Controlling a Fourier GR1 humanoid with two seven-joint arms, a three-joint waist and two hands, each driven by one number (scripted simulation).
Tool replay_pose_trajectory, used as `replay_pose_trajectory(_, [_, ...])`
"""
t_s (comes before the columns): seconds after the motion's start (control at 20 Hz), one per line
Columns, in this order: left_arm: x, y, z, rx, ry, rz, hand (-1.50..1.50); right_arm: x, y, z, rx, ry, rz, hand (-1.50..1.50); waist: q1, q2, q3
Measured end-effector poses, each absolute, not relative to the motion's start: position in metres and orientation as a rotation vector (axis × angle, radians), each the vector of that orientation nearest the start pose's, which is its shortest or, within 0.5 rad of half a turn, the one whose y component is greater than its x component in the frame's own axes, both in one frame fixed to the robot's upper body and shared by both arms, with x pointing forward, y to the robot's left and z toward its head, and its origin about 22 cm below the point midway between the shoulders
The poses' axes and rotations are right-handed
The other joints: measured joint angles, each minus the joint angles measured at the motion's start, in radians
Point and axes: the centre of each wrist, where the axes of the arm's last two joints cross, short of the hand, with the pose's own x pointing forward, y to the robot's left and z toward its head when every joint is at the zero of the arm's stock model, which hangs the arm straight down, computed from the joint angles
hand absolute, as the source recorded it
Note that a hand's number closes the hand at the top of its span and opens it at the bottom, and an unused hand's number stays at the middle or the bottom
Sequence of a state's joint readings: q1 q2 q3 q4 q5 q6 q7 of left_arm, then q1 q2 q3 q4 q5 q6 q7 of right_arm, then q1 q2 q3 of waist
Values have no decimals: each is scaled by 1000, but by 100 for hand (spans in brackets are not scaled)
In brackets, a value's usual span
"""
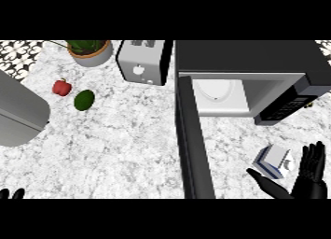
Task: Pick up the milk, place it into the microwave and close the microwave
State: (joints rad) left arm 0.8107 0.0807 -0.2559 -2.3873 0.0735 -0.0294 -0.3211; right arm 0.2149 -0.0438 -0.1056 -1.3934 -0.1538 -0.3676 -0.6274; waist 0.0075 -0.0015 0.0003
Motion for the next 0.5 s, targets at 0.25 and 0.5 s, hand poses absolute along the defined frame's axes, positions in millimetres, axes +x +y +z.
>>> replay_pose_trajectory(0.25, [62, 229, 91, -3, -1963, 91, -150, 174, -293, -94, -581, -1742, -363, -150, 1, 0, 0])
replay_pose_trajectory(0.5, [61, 227, 86, -11, -1964, 89, -150, 183, -308, -114, -670, -1685, -376, -150, 3, 1, 0])
